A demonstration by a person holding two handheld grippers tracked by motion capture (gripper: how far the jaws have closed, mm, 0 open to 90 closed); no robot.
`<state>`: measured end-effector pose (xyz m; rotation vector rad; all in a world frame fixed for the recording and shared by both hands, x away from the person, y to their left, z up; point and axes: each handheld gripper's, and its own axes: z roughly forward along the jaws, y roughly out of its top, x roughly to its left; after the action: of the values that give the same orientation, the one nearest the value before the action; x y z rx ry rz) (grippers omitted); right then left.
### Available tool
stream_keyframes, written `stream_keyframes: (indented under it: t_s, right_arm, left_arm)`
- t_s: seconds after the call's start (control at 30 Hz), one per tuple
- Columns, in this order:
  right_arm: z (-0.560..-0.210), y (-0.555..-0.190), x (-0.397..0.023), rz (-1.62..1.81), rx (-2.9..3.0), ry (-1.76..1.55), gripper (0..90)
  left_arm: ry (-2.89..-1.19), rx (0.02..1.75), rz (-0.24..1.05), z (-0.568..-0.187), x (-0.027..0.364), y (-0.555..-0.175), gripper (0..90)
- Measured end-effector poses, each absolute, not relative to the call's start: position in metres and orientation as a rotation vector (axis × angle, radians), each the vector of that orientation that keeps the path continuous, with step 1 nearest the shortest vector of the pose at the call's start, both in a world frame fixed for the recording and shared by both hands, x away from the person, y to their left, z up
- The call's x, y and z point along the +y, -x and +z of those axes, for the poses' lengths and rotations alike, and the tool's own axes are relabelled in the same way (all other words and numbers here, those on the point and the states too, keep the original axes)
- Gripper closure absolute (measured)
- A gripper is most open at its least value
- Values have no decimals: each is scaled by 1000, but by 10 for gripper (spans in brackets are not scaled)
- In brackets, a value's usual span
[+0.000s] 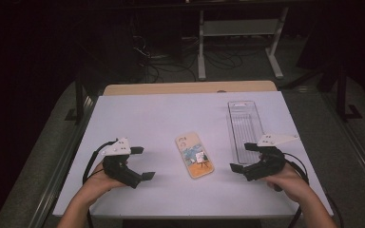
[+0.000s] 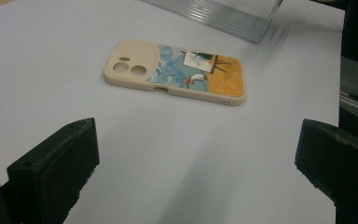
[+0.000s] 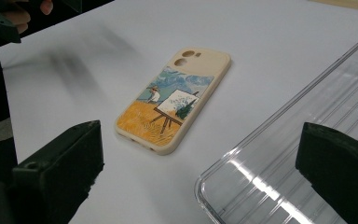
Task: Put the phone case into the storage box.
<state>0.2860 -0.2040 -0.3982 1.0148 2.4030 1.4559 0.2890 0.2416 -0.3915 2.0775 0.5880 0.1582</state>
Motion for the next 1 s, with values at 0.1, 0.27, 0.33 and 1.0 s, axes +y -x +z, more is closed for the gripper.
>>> stream_keyframes:
  t_s: [0.1, 0.27, 0.33, 1.0]
  right_arm:
    - [-398, -286, -204, 1457, 2400, -1018, 4]
    - [-398, -286, -204, 1452, 2400, -1020, 4]
    - [-398, -286, -204, 1453, 2400, -1022, 4]
    - [-399, -285, -204, 1449, 2399, -1017, 4]
  left_arm:
    - [-2077, 588, 161, -391, 242, -289, 0]
    - [-2073, 593, 157, -392, 241, -292, 0]
    - [-2063, 595, 151, -392, 240, -293, 0]
    - [-2062, 553, 127, -390, 214, -302, 0]
